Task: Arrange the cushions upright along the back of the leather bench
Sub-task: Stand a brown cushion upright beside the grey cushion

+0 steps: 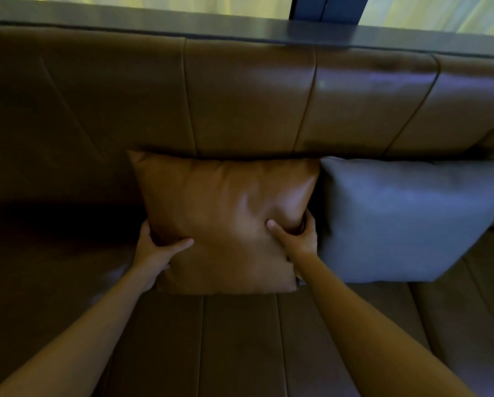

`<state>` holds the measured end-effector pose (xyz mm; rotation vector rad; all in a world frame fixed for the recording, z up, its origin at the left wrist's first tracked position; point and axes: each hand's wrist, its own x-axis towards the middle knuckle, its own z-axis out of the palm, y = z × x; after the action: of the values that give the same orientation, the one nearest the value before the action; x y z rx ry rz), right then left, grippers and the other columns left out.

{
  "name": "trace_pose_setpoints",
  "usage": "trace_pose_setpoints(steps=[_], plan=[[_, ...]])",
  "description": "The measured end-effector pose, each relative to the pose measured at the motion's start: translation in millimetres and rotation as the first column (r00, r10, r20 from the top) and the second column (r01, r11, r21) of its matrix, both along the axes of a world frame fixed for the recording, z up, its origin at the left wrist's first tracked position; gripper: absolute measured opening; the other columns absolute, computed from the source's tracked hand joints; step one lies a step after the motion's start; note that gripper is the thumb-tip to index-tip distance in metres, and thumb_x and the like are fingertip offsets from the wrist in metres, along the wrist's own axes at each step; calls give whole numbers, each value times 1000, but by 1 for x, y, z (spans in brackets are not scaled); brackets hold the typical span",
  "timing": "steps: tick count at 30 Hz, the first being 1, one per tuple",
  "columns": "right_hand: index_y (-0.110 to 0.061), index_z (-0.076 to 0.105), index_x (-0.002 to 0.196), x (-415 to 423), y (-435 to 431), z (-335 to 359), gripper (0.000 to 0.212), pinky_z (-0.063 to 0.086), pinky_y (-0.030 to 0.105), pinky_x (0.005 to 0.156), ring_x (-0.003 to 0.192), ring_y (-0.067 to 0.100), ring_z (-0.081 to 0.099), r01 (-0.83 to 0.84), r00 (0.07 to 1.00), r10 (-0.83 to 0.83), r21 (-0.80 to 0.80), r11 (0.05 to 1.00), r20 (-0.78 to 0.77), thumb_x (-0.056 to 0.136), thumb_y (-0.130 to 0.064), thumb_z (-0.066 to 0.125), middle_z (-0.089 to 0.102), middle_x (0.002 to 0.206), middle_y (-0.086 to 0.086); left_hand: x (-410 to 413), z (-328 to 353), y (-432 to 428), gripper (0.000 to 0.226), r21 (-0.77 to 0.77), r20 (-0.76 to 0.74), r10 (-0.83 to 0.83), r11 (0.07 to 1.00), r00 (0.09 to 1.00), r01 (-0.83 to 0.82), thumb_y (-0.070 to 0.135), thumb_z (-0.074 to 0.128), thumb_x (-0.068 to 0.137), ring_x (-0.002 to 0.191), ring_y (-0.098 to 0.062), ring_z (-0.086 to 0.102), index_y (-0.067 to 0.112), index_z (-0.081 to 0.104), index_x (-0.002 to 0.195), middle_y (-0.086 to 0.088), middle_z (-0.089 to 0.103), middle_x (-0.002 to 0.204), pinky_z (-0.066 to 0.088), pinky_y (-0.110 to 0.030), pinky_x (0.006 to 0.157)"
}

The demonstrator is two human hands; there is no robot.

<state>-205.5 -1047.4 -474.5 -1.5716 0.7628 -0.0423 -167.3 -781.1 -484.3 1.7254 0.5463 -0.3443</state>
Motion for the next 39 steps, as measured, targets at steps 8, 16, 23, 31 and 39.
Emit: trace_pose_setpoints(steps=[8, 16, 23, 31, 39], plan=[[-23, 18, 154, 4, 1, 8, 105, 42, 49, 108, 137, 34, 41, -38, 997, 34, -58, 998, -67, 72, -33, 83, 39, 151, 10, 13, 18, 1, 123, -8, -124, -48, 999, 991, 47, 30, 87, 64, 143, -34, 26, 36, 2, 153, -2, 22, 159, 27, -61, 110], [-10, 45, 136, 7, 34, 50, 76, 46, 40, 94, 121, 33, 51, 130, 991, -129, -385, 914, 29, 73, -32, 82, 44, 134, 13, 12, 69, 12, 96, -19, -62, 46, 999, 997, -47, 36, 78, 75, 140, -34, 31, 32, 19, 151, -7, 28, 156, 31, -54, 110], [-14, 54, 122, 29, 122, 75, 47, 52, 40, 95, 107, 25, 62, 3, 1000, 4, -316, 949, 22, 83, -35, 70, 62, 116, 8, 1, 119, 69, 48, -29, 7, -16, 999, 1000, 17, 32, 65, 88, 113, -24, 51, 16, 51, 131, -5, 55, 123, 43, -36, 85], [-13, 54, 125, 31, 258, 83, 40, 49, 28, 79, 102, 20, 59, -181, 984, 179, -172, 968, -25, 91, -29, 64, 57, 125, 9, -13, 121, 198, 34, 24, 55, -29, 999, 998, 28, 33, 59, 92, 123, -27, 49, 19, 55, 122, -4, 51, 124, 40, -41, 101], [-9, 51, 131, 6, 378, 71, 43, 41, 17, 59, 80, 9, 52, -228, 969, 221, -53, 972, -105, 94, -28, 60, 56, 119, 6, -28, 101, 310, 43, 109, -14, -28, 994, 999, 30, 31, 57, 93, 120, -27, 48, 15, 50, 132, -9, 49, 133, 40, -37, 93]])
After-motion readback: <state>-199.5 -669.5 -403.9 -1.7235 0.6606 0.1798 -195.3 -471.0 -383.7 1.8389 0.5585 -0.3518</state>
